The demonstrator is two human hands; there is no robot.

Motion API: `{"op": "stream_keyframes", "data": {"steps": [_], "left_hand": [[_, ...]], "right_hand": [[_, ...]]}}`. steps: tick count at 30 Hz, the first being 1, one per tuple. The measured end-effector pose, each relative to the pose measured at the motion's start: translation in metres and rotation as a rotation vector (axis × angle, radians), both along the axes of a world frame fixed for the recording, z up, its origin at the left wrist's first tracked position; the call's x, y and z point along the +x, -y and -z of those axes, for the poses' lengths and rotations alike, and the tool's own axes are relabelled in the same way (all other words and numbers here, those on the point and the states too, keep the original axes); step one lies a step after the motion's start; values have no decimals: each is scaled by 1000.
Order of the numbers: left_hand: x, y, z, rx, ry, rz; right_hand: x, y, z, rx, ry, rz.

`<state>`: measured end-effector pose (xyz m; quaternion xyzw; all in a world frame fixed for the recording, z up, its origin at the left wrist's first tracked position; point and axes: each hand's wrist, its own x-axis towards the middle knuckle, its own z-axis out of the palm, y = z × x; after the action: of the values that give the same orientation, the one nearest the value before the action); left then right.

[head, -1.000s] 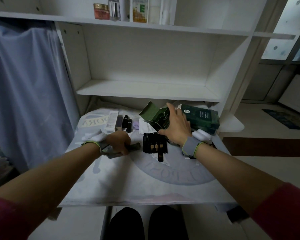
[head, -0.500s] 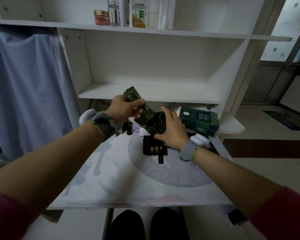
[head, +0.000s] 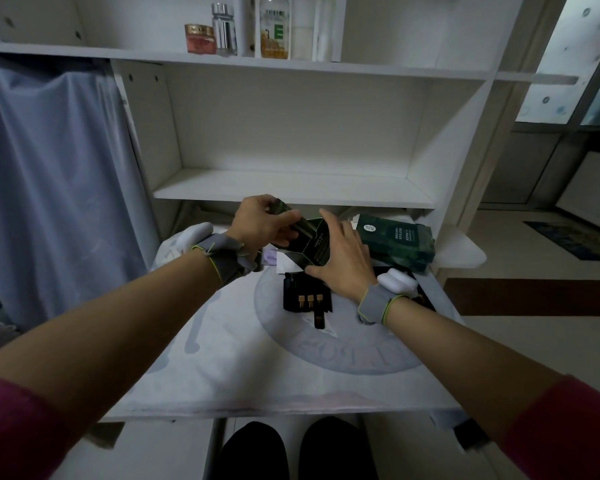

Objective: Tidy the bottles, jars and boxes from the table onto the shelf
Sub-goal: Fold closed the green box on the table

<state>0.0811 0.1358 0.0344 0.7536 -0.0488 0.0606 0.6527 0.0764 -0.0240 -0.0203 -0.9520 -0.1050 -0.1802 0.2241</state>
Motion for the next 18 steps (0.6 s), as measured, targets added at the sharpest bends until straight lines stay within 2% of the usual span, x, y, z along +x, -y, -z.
{"op": "stream_keyframes", "data": {"steps": [4,8,12,18], "left_hand": [[-1,-1,1,89,23,8],[-2,-4,3,125,89,-109],[-9,-2,-1,150,-23,-57],[-16,-2,-10,113,-111,-69]], "right_hand": [[1,2,0,28,13,26],[0,2,-3,143,8,55],[-2,-5,-7,366,-18,112],[-7,-26,-10,433,-35,143]]}}
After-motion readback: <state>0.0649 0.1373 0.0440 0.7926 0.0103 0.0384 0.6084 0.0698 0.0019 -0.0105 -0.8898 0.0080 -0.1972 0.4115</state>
